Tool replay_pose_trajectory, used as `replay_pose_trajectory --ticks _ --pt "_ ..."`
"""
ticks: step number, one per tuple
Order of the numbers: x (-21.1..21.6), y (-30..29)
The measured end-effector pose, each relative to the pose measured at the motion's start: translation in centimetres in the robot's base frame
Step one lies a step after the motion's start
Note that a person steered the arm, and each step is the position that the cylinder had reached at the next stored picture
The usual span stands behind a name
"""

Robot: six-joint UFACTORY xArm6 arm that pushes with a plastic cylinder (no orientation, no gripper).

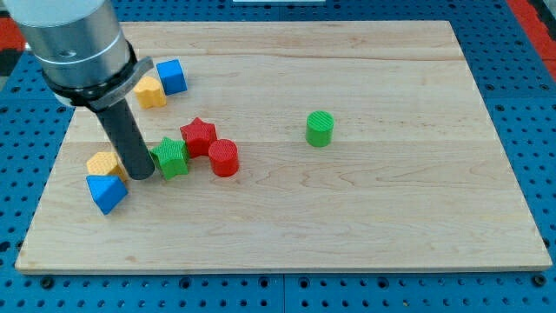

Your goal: Keep the green blocks and red blocks at the center of the board

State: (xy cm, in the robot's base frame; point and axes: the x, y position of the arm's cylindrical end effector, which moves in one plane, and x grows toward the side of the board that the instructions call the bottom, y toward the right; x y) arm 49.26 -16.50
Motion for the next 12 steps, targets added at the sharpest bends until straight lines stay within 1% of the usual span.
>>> replay_pose_trajectory --ticks 1,2,3,4,5,6,7,8,9,10,11,12 --pt "-2.7 4.3" --pt "-5.9 10.0" --pt "-6.0 10.2" --pt "-7.3 8.8" --pt "-11.8 8.6" --pt "-14.5 10.4" --pt "-15.4 14.5" --pt "-14.1 14.8" --pt "-10.6 14.6" --pt "-9.2 14.6" --pt "-9.3 11.9" --pt "-9.4 5.4"
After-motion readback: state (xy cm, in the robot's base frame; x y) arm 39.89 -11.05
